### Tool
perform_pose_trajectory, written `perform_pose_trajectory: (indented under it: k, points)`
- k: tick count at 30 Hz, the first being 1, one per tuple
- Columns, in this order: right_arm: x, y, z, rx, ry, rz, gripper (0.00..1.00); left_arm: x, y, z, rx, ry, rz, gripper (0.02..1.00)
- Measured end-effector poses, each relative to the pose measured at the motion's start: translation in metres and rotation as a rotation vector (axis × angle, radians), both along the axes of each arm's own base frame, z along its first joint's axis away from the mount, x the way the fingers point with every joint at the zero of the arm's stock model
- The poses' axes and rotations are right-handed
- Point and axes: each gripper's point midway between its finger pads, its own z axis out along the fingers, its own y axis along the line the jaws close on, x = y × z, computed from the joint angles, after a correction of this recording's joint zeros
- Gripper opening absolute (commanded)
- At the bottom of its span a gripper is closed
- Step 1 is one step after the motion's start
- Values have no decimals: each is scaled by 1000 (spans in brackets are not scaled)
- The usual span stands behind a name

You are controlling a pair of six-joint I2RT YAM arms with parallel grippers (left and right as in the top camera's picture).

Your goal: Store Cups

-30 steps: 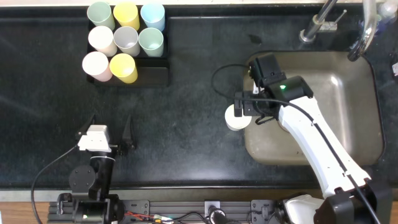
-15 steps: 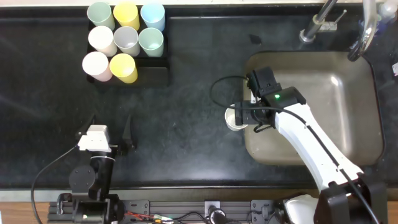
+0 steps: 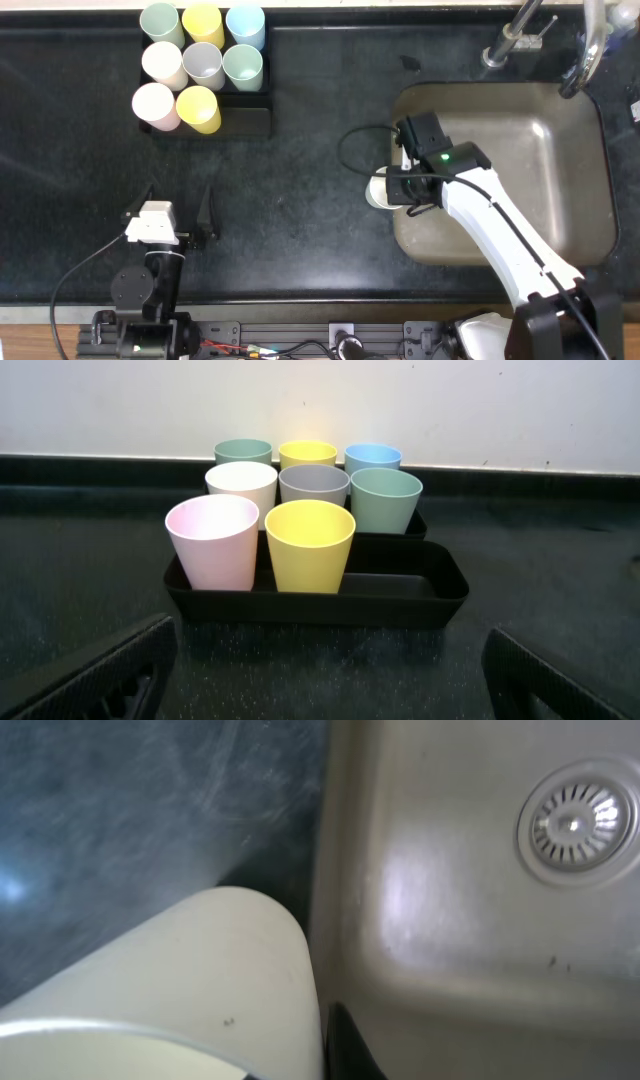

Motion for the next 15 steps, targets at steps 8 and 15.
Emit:
perform_pose_trajectory:
  k: [8,15]
  points:
    - [32,43,127,52,-154,-68,42,0,0,0,0,0,1,998]
    - [46,74,170,-3,-115,-101,42,0,0,0,0,1,3,1000]
